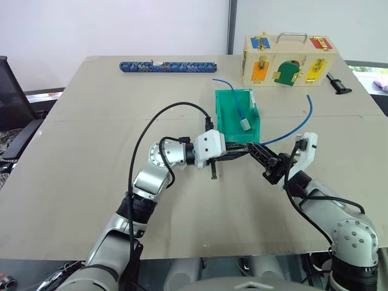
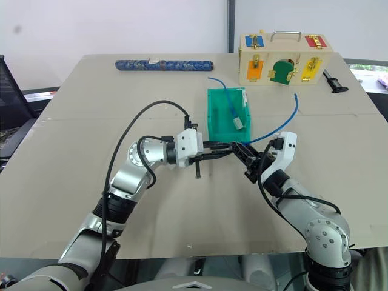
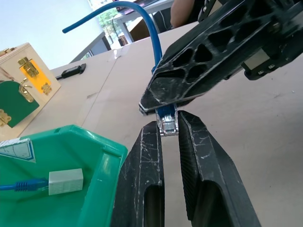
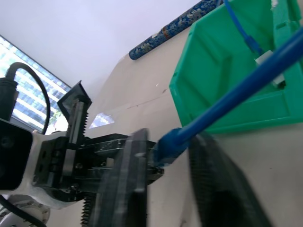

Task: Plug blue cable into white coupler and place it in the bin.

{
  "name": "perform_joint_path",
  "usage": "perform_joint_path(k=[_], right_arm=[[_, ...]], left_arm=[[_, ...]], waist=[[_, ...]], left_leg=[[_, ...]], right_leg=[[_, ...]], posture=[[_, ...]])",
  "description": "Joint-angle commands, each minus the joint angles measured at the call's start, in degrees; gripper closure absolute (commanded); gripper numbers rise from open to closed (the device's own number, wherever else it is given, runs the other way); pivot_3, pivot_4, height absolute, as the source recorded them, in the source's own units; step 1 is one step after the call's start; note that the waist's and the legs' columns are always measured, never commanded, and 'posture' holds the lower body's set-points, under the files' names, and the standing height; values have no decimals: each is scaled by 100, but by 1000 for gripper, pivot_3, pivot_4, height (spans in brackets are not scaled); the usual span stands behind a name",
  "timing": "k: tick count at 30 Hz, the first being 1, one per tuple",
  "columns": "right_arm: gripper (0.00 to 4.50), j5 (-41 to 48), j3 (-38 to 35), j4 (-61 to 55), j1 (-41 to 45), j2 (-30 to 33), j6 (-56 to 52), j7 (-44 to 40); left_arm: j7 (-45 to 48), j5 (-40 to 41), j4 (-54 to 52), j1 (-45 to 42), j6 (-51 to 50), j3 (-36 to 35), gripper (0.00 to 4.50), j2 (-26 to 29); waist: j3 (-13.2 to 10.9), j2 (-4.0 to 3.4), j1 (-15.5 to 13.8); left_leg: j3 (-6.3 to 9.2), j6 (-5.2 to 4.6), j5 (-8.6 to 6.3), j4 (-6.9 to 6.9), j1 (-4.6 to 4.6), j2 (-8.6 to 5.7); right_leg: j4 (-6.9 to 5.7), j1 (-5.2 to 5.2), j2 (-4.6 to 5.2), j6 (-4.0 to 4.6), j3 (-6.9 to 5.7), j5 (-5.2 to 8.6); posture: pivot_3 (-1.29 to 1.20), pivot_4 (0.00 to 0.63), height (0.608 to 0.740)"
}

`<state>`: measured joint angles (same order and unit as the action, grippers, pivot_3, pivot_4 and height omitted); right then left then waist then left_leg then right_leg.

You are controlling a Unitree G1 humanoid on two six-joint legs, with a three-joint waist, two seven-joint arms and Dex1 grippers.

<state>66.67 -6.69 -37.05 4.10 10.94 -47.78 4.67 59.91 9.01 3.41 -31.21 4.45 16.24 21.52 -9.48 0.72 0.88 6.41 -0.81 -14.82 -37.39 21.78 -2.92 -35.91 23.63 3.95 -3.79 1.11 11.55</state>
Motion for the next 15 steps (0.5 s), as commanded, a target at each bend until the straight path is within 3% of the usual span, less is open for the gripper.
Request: perform_joint_path(k=[1, 12, 13, 15], right_arm=[[4476, 120, -43, -86, 24, 51, 141, 37], [4476, 290, 107, -94, -8, 199, 153, -6], [4500, 288, 132, -85, -4, 204, 161, -16], [4500, 280, 175, -66, 13, 227, 171, -42]], left_arm=[[0, 50, -176, -69, 163, -68, 4500, -11], [128, 273, -287, 78, -2, -150, 4500, 117], [158, 391, -365, 116, -169, -194, 3560, 154], [103, 614, -547, 210, -532, -379, 2746, 255]], waist=[[0, 0, 0], [0, 0, 1], [0, 0, 4], [0, 0, 4]], left_leg=[[0, 0, 0, 0, 0, 0], [-1, 0, 0, 0, 0, 0], [-1, 0, 0, 0, 0, 0], [0, 0, 0, 0, 0, 2]], right_leg=[[0, 0, 0, 0, 0, 0], [0, 0, 0, 0, 1, 0], [0, 0, 0, 0, 1, 0], [0, 0, 0, 0, 1, 0]], posture=[[0, 150, 740], [0, 150, 740], [0, 150, 740], [0, 150, 740]])
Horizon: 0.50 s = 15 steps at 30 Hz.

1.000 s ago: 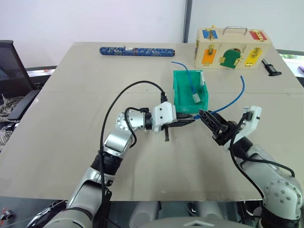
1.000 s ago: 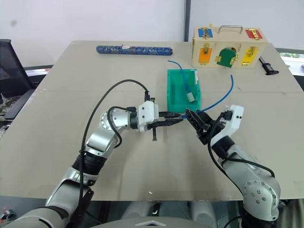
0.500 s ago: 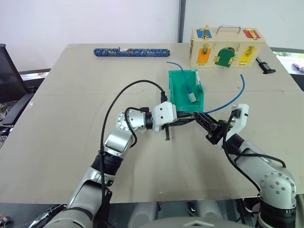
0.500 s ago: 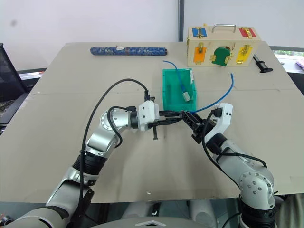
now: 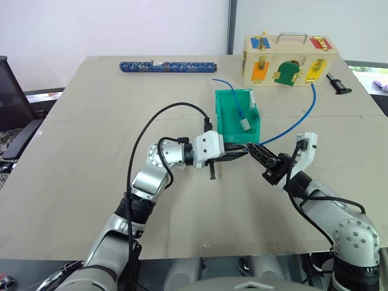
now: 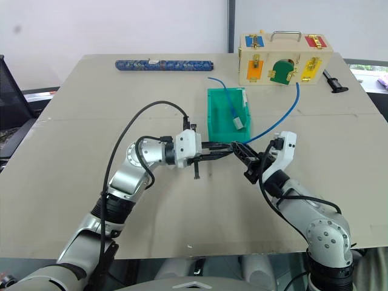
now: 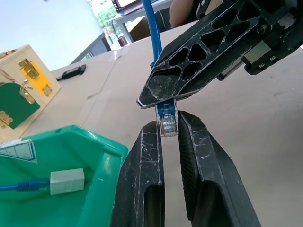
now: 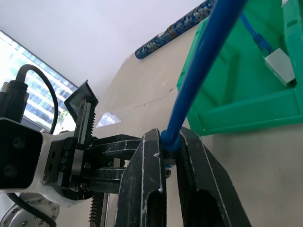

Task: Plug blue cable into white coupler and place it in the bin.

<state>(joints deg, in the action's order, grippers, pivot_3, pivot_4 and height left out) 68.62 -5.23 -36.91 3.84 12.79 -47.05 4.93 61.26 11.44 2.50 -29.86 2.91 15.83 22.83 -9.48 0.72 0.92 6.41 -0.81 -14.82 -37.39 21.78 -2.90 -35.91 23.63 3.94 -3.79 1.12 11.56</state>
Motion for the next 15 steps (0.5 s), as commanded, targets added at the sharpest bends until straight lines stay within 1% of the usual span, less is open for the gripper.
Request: perform_joint_path(k=[1, 2, 4, 7, 9, 12, 15], right_arm=[[4500, 75, 40, -74, 37, 58, 103, -93], [4500, 66, 44, -64, 34, 79, 110, -120], [4500, 20, 47, -37, 10, 139, 129, -215], [4500, -57, 61, 47, 4, 200, 180, -373], [4500, -127, 79, 122, 19, 218, 223, -477], [4500, -188, 82, 192, 25, 228, 277, -572], [4500, -290, 105, 266, 3, 254, 309, -692]], left_arm=[[-70, 604, -606, 157, -717, -499, 2431, 211], [-93, 841, -756, 234, -1075, -659, 1943, 316], [-160, 1325, -1042, 433, -1827, -1055, 1153, 607], [-526, 1766, -1158, 729, -2567, -1704, 1153, 868], [-719, 1867, -1207, 1142, -2770, -2094, 1153, 1020], [-886, 1982, -1396, 1637, -2894, -2385, 1153, 1079], [-895, 1972, -1529, 2197, -2880, -2526, 1153, 1158]], waist=[[0, -1, 14], [-1, -1, 23], [-1, -2, 35], [-2, -3, 34], [-2, -4, 55], [-2, -3, 93], [-2, -3, 75]], left_leg=[[0, 0, 0, 0, 0, 0], [-1, 0, 0, 1, 0, 3], [0, 0, 0, 2, -1, 7], [2, 0, 0, 2, -2, 8], [1, 0, 0, 3, -3, 9], [-2, 0, 0, 6, -3, 9], [-1, 0, 0, 7, -1, 9]], right_leg=[[0, 0, 0, 0, 0, 0], [0, 1, 0, 0, 2, 0], [0, 2, -3, 0, 2, 0], [-1, 2, -4, -1, 0, 1], [0, 2, -4, -1, 1, 1], [0, 5, -4, 0, 5, 1], [1, 6, -1, 0, 5, 1]], posture=[[0, 150, 740], [0, 150, 740], [0, 150, 740], [0, 150, 740], [0, 150, 740], [0, 150, 740], [0, 150, 740]])
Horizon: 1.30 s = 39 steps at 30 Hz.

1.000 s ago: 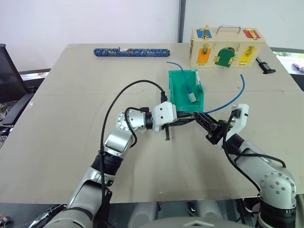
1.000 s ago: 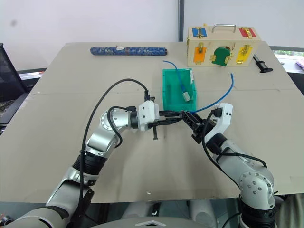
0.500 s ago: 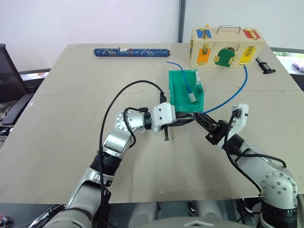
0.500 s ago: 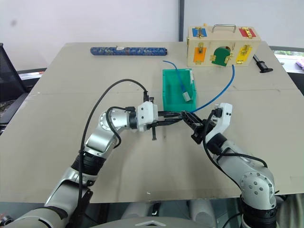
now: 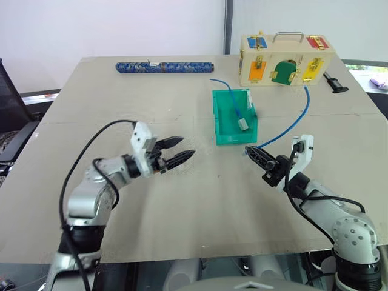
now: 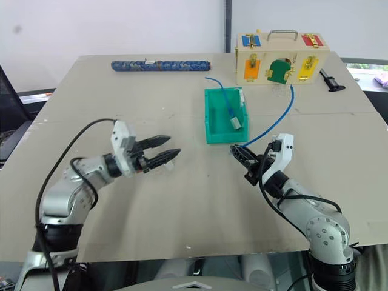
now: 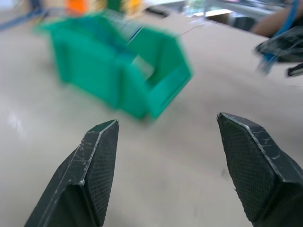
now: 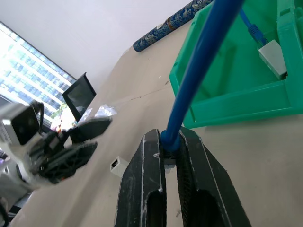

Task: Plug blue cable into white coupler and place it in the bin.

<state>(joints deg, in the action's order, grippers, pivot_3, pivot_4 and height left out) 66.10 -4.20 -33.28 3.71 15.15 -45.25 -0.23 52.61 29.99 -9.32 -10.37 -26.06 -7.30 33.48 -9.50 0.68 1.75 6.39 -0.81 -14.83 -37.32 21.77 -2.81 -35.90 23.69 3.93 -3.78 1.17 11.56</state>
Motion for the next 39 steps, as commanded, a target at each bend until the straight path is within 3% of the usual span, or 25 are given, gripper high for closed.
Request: perform_joint_path(k=[1, 12, 16, 19, 20, 24, 28, 33, 39], right_arm=[[4500, -70, 17, -82, 9, 24, 135, -209], [4500, -298, 91, -122, -85, 3, 179, -335], [4500, -299, 44, -196, -145, 83, 158, -346], [4500, -277, -8, -215, -148, 143, 156, -341], [4500, -271, -18, -206, -139, 159, 158, -342], [4500, -288, -35, -199, -143, 238, 169, -356], [4500, -589, 41, -205, -27, 466, 205, -543], [4500, -1711, 535, -34, 444, 1386, 426, -1608], [4500, -3034, 1434, 634, 1307, 2237, 1095, -3280]], left_arm=[[-35, 56, -343, 365, 58, -221, 1153, 129], [-541, -1088, 191, 497, 837, 355, 1153, -10], [-602, -1384, 505, 434, 1160, 569, 2186, -92], [-515, -1404, 699, 324, 1387, 651, 3832, -186], [-489, -1405, 749, 290, 1429, 670, 4155, -207], [-315, -1376, 983, 115, 1667, 709, 4231, -264], [509, -1068, 707, -158, 1475, 1047, 4231, -150], [937, -1424, 923, -970, 1326, 1853, 4231, -315], [1235, -2135, 1931, -1897, 1762, 2713, 4231, -727]], waist=[[0, 0, -12], [0, 0, -97], [0, 0, -97], [0, 0, -98], [0, 0, -99], [1, 1, -97], [0, 0, -100], [1, 2, -101], [1, 4, -59]], left_leg=[[0, 0, 0, 0, 0, 0], [-4, 1, 0, 2, -1, 0], [-4, 1, 0, 4, -1, 0], [-4, 1, 0, 3, -2, 1], [-4, 1, 0, 3, -2, 1], [-4, 1, 0, 3, 0, 0], [-7, 0, 0, 3, 0, 0], [-33, 0, 0, -7, 2, -9], [-44, 0, 0, -4, 1, -12]], right_leg=[[1, 0, 0, 0, 0, 0], [2, 0, 0, 1, 1, 0], [2, 1, 1, 1, 1, -1], [1, 1, 1, 1, 0, -1], [1, 1, 1, 1, 1, -1], [2, 1, 1, 1, -1, -1], [2, 2, 2, 1, 0, -1], [1, -4, 4, 0, -5, -1], [4, -4, -2, -1, -7, -1]], posture=[[0, 150, 740], [0, 150, 740], [0, 150, 740], [0, 150, 740], [0, 150, 740], [0, 150, 740], [0, 150, 740], [0, 150, 740], [0, 150, 740]])
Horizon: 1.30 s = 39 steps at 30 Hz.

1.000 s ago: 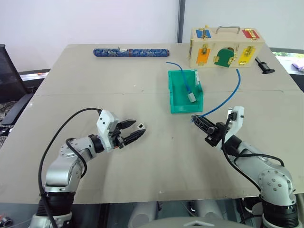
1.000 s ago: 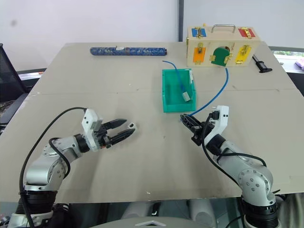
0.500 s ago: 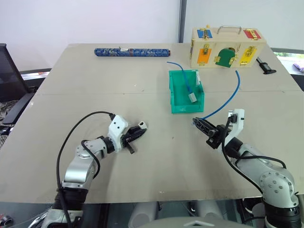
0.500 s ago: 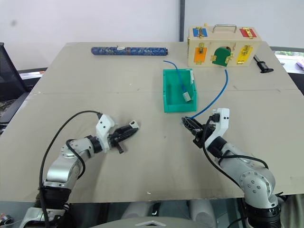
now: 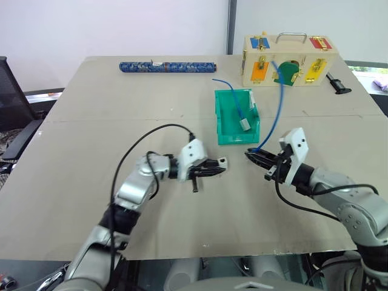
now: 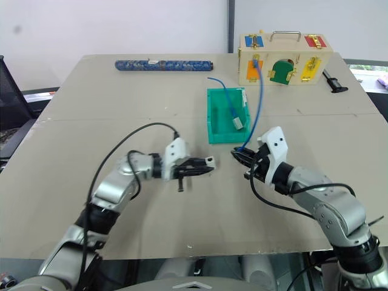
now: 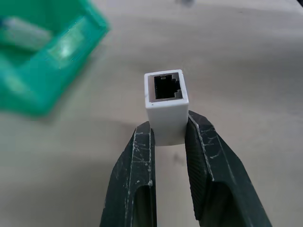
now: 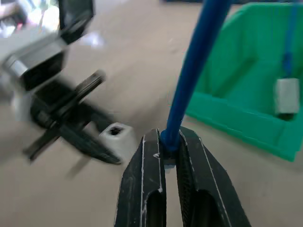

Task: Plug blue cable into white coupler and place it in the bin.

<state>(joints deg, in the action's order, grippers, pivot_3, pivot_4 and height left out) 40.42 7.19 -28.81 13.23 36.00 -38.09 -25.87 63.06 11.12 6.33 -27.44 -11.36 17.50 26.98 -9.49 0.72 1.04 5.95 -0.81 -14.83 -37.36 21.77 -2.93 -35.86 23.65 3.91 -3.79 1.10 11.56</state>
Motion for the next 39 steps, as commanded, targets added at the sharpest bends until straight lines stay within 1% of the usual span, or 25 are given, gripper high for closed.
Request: perform_joint_path(k=[1, 5, 8, 16, 23, 32, 39], right_arm=[[4500, -637, 430, 336, 519, 192, 472, -925], [4500, -1217, 834, 1028, 1134, 73, 789, -1541], [4500, -1518, 1083, 1411, 1423, 61, 946, -2060], [4500, -2055, 1451, 1972, 1541, 71, 1093, -2909], [4500, -2307, 1520, 2240, 1666, 173, 922, -3401], [4500, -2511, 1897, 3153, 2132, -36, 931, -4303], [4500, -2915, 2146, 3665, 2348, -175, 1443, -4789]], left_arm=[[225, -309, 525, -279, 360, 288, 4231, -120], [370, -546, 1040, -539, 701, 447, 4231, -222], [429, -622, 1250, -652, 831, 466, 4231, -287], [475, -741, 1426, -735, 1016, 497, 4231, -371], [507, -799, 1432, -701, 1075, 496, 4231, -389], [491, -783, 1359, -585, 1119, 474, 4231, -378], [424, -790, 1288, -540, 1087, 455, 4231, -405]], waist=[[0, 0, 25], [-2, 2, 22], [-2, 3, -7], [0, 3, -30], [2, 4, -41], [12, 5, -34], [20, 8, -35]], left_leg=[[-4, 0, 0, 0, -1, 1], [2, 0, 0, 0, 4, 3], [0, 0, 0, -3, 6, 1], [8, 0, 0, -6, 5, 0], [18, 0, 0, -8, 1, 0], [24, 1, 0, -8, -6, -1], [28, 1, 0, -8, -6, -3]], right_leg=[[0, 0, 0, 0, 3, 0], [0, 6, 0, 0, 0, 0], [0, 5, 3, 0, 1, -1], [-1, 3, 8, -1, 0, -1], [-2, -4, 9, -1, -4, -1], [-3, -11, 10, -1, -6, -2], [-3, -11, 10, -1, -7, -2]], posture=[[0, 150, 740], [0, 150, 740], [0, 150, 740], [0, 150, 740], [0, 150, 740], [0, 150, 740], [0, 150, 740]])
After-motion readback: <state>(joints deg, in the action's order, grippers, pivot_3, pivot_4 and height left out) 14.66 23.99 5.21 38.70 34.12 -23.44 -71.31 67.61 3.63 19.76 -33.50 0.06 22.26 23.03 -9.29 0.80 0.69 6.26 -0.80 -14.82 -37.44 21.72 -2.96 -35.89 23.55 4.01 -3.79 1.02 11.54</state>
